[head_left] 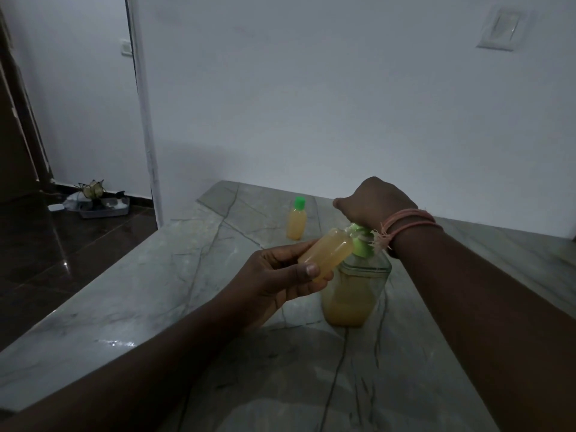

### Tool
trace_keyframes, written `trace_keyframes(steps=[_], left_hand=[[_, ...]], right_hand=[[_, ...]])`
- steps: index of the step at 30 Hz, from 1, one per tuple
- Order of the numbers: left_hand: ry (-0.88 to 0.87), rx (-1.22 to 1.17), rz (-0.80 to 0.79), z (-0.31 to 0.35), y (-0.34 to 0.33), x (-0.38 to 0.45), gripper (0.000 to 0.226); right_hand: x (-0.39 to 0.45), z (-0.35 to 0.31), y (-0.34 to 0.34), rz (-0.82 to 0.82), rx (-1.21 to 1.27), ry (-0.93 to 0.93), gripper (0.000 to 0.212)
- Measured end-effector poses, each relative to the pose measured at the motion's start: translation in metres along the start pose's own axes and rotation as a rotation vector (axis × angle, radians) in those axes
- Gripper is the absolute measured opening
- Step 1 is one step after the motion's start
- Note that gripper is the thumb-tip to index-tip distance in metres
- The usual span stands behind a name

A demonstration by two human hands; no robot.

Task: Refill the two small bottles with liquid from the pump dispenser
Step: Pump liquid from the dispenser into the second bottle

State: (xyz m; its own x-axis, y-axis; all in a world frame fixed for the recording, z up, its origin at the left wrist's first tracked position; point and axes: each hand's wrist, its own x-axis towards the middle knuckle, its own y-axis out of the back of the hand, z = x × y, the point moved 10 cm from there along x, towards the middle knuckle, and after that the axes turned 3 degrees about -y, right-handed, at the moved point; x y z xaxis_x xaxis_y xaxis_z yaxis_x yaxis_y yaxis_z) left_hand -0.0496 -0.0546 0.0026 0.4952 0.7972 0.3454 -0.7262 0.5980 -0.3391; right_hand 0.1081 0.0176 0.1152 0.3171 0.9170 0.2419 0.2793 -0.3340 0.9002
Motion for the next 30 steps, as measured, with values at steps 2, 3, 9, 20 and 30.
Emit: trace_keyframes(steps=[2,3,9,20,30], left_hand=[[-0.005,-0.002,-0.002,-0.001,0.002,0.001,0.043],[-0.007,-0.003,-0.009,-0.001,0.002,0.002,0.044],[0.001,-0.024,-0.011,-0.002,0.002,0.001,0.045],[0.008,-0.019,-0.003,-0.003,0.002,0.001,0.044],[0.058,-0.148,-0.058,-0.007,0.000,0.001,0.052]], right_hand=[[0.002,0.002,-0.001,0.013,0.033,-0.003,0.034],[0.003,0.005,-0.002,0.015,0.054,-0.016,0.031],[0.001,0.008,-0.002,0.056,0.015,-0.039,0.026],[0.003,0.008,-0.003,0.057,-0.010,-0.047,0.024],[-0.003,0.015,-0.002,-0.064,0.479,-0.078,0.041]])
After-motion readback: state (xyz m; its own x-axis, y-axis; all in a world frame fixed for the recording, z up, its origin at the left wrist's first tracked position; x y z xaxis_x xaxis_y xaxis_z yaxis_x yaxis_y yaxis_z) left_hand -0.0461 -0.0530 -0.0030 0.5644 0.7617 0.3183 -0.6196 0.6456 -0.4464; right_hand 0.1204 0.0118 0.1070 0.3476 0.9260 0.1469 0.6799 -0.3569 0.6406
